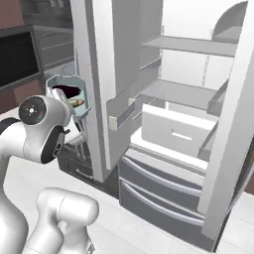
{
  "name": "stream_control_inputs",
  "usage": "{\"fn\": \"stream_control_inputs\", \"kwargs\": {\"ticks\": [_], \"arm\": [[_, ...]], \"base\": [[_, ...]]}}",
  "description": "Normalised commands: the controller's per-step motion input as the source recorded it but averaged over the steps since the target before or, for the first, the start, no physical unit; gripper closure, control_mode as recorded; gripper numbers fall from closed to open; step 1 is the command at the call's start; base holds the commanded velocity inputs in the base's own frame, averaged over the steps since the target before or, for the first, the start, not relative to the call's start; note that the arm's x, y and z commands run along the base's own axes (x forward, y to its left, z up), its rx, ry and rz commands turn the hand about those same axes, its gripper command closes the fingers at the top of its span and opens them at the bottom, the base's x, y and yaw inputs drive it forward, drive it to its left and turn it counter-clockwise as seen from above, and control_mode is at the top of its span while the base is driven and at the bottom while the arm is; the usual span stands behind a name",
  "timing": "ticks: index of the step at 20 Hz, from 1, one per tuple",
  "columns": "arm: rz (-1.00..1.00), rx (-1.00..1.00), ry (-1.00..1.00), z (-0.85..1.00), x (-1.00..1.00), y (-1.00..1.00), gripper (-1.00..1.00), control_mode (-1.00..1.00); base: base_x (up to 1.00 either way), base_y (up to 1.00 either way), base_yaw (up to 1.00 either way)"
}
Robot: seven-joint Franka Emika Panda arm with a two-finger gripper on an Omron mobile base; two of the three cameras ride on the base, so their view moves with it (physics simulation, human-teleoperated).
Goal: Place the tupperware containing the fish and eggplant meal in the microwave. Close the microwave door and press the start button to reheat the meal.
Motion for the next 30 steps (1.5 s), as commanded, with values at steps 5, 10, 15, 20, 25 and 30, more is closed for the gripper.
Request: {"fn": "stream_control_inputs", "kwargs": {"ticks": [5,10,15,20,25,30], "arm": [[0.0,0.0,0.0,0.0,0.0,0.0,1.0,1.0],[0.0,0.0,0.0,0.0,0.0,0.0,1.0,1.0],[0.0,0.0,0.0,0.0,0.0,0.0,1.0,1.0],[0.0,0.0,0.0,0.0,0.0,0.0,1.0,1.0],[0.0,0.0,0.0,0.0,0.0,0.0,1.0,1.0],[0.0,0.0,0.0,0.0,0.0,0.0,1.0,1.0]], "base": [[0.0,0.67,0.4],[0.07,0.73,0.23],[0.34,0.65,0.03],[0.43,0.43,-0.18],[0.37,0.2,-0.32],[0.36,0.16,-0.35]]}}
